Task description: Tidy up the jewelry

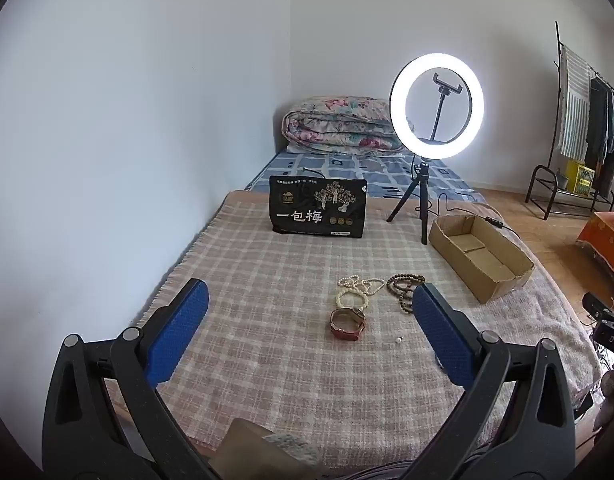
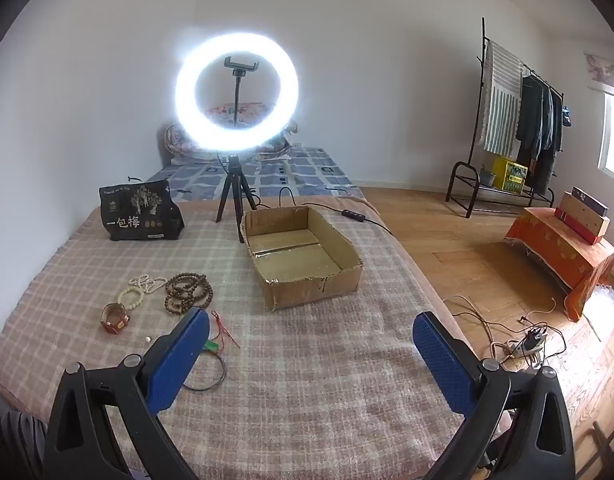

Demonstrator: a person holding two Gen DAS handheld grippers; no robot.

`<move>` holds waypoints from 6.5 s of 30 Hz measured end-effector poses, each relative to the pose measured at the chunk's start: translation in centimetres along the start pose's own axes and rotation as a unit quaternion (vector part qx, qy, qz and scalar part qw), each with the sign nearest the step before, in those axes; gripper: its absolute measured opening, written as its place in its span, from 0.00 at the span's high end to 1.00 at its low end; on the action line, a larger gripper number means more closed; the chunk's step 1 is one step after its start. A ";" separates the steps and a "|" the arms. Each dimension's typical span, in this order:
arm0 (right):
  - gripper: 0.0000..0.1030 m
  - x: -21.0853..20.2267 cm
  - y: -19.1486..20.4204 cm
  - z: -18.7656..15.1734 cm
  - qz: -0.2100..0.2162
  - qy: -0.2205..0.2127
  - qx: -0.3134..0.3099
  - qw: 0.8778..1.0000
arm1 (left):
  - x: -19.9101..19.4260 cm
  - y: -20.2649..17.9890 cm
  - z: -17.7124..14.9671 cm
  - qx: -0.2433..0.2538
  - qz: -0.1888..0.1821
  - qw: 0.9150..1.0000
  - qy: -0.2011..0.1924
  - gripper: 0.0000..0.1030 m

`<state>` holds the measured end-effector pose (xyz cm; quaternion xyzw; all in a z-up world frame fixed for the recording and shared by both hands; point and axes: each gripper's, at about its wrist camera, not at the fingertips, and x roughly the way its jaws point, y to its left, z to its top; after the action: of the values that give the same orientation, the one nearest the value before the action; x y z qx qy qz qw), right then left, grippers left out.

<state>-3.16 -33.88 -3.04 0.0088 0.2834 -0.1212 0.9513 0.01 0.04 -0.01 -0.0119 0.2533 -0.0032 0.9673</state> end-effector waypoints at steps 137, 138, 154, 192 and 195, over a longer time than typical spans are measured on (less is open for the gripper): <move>0.00 14.8 8.0 -6.9 0.165 0.153 -0.120 0.967 | 23.0 1.7 -5.8 -0.013 -0.079 0.972 0.223 0.23; 0.00 15.1 8.4 -7.1 0.170 0.158 -0.122 0.965 | 23.7 1.7 -6.0 -0.013 -0.083 0.969 0.231 0.26; 0.00 17.6 11.9 -8.5 0.165 0.199 -0.154 0.954 | 28.7 0.2 -7.0 0.004 -0.115 0.950 0.290 0.45; 0.28 17.5 10.9 -8.2 0.196 0.224 -0.101 0.949 | 29.5 -1.7 -6.9 0.003 -0.125 0.948 0.293 0.94; 0.28 16.9 10.5 -7.9 0.194 0.220 -0.101 0.951 | 28.9 -1.8 -6.8 0.007 -0.126 0.949 0.289 0.94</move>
<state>8.71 -26.86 -19.38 -0.0058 0.4890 0.1000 0.8665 21.89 -2.26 -20.06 -0.0355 0.5183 -0.1305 0.8444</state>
